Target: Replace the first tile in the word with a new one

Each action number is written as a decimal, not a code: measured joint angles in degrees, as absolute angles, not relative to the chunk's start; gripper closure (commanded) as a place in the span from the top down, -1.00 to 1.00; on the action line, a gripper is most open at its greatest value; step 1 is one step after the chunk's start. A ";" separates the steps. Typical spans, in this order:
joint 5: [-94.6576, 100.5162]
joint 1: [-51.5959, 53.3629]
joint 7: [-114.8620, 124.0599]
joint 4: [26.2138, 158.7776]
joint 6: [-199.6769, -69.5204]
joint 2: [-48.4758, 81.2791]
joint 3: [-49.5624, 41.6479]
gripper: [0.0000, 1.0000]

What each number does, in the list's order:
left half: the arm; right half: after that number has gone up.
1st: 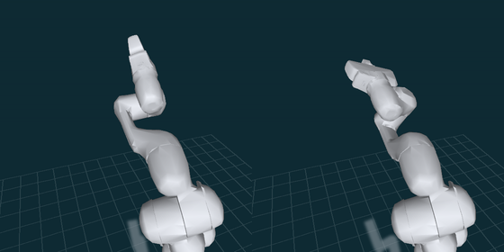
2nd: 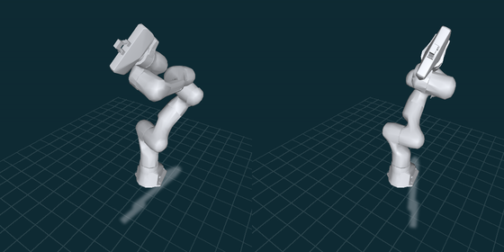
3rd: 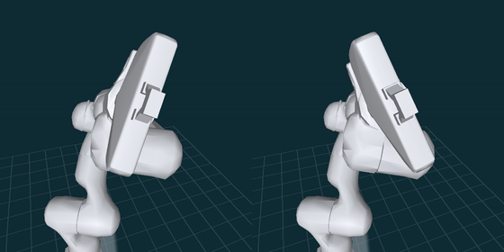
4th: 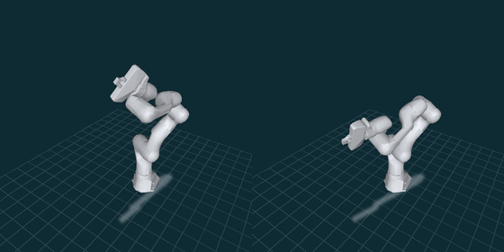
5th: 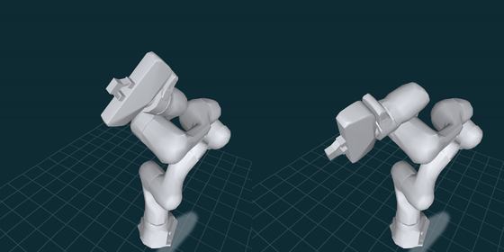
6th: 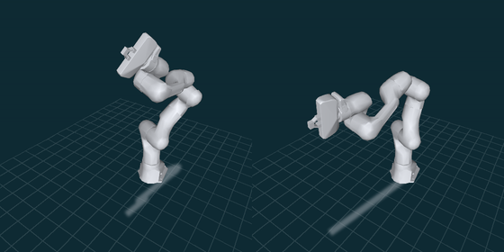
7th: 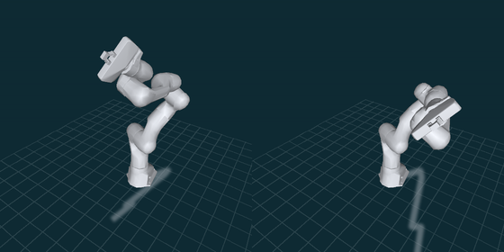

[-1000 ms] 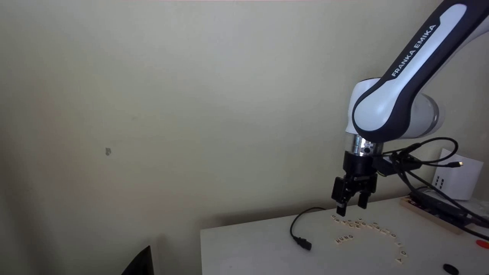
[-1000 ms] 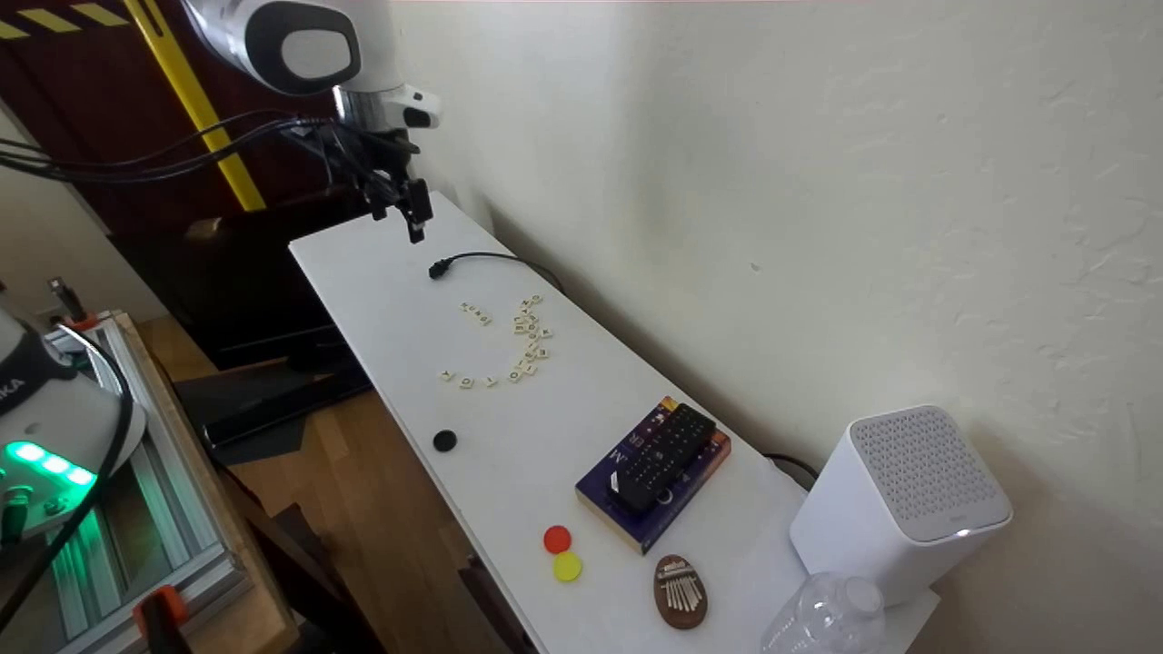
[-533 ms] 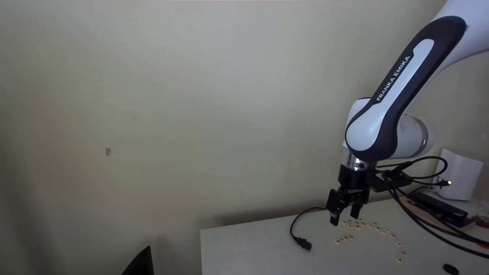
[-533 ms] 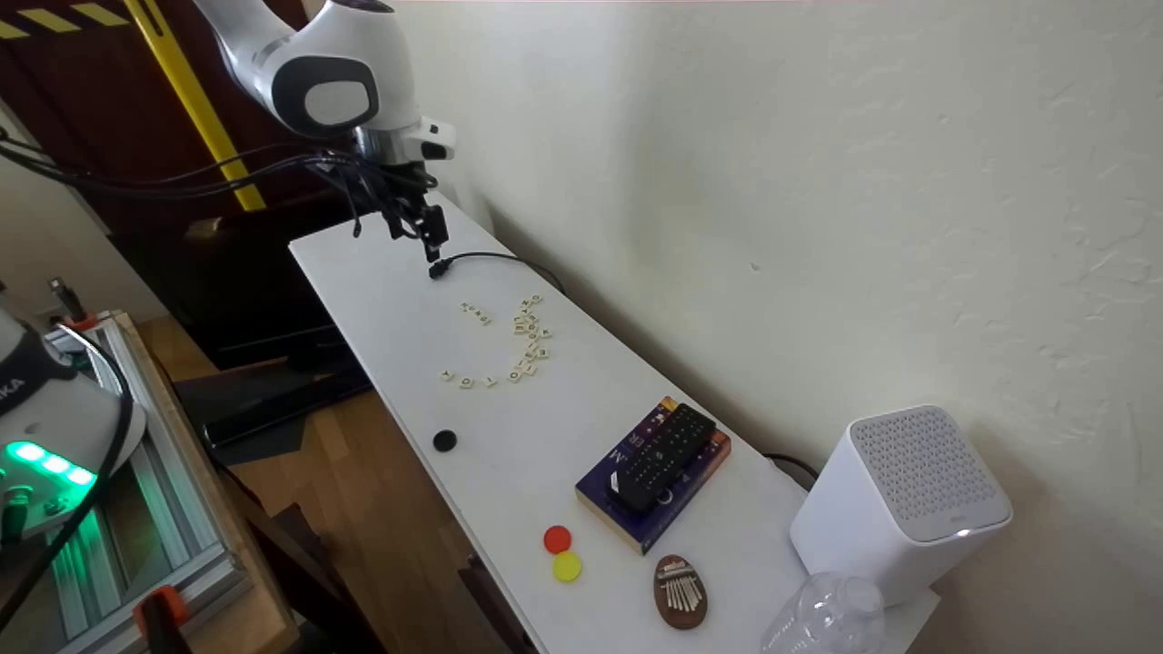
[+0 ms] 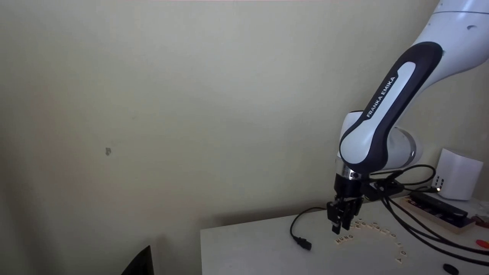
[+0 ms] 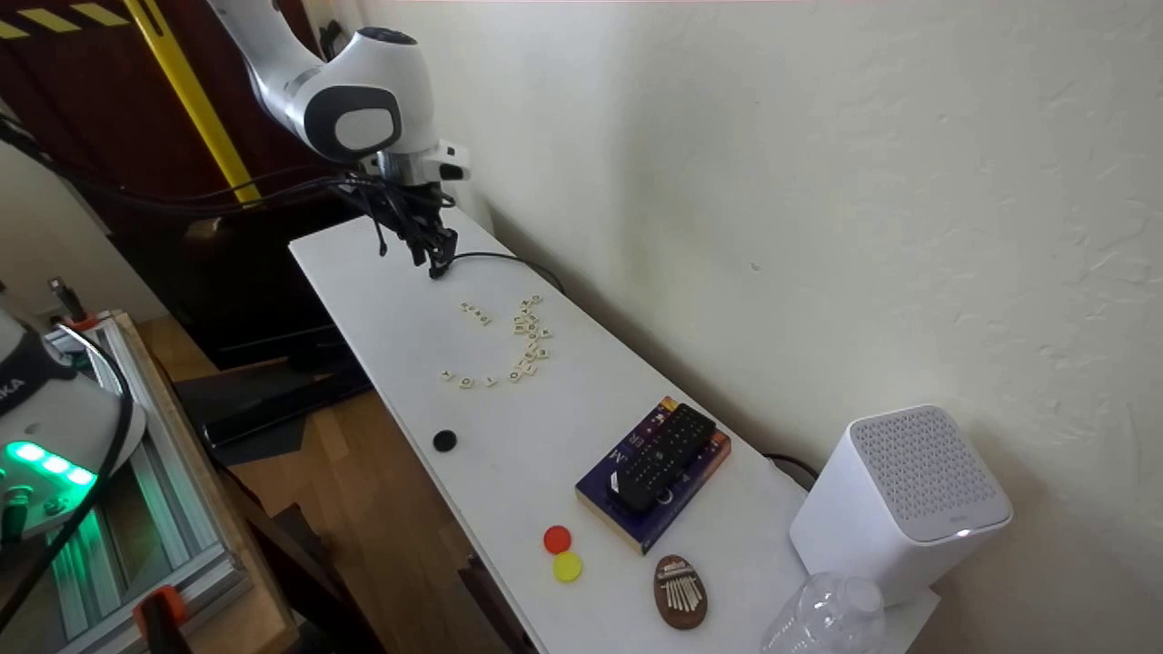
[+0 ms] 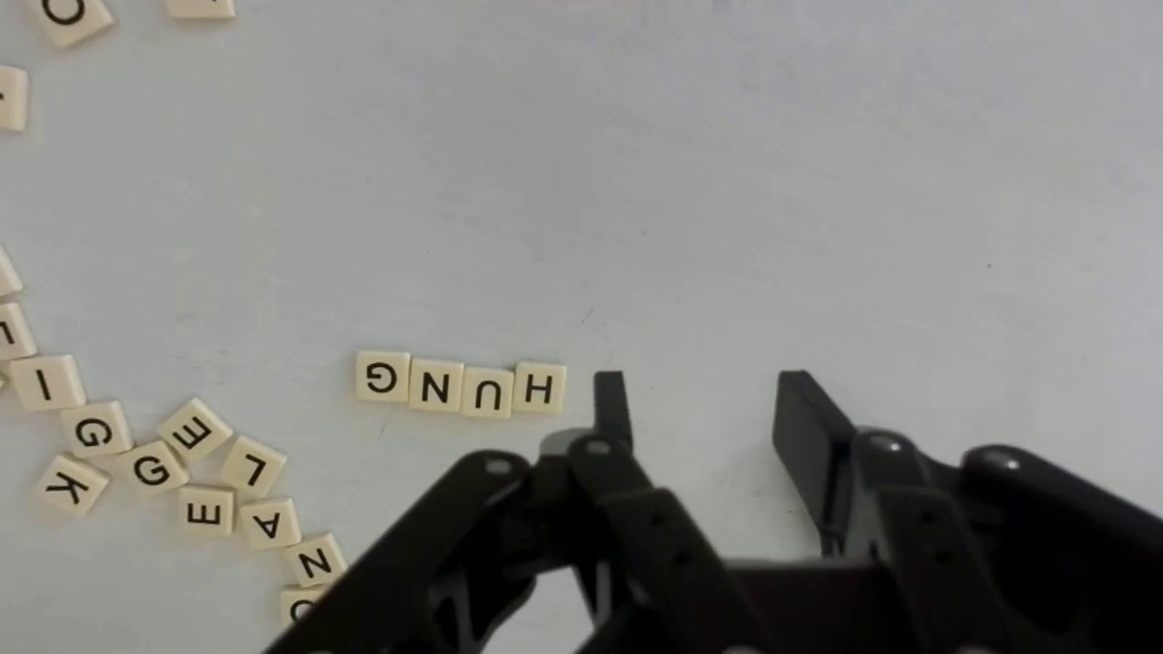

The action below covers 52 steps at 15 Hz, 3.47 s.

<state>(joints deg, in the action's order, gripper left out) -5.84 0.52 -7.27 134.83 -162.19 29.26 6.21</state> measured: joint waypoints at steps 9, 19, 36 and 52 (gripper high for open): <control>-1.93 0.64 -7.29 129.58 -161.79 35.63 3.91 -1.00; -1.28 0.60 -7.95 124.71 -161.11 41.05 3.61 -1.00; -1.00 0.32 -8.50 123.01 -161.11 43.19 3.44 -1.00; -0.98 -0.34 -9.67 120.72 -158.82 44.13 4.45 -1.00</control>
<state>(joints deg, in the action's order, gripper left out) -0.98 -0.34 -9.67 120.72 -158.82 44.13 4.45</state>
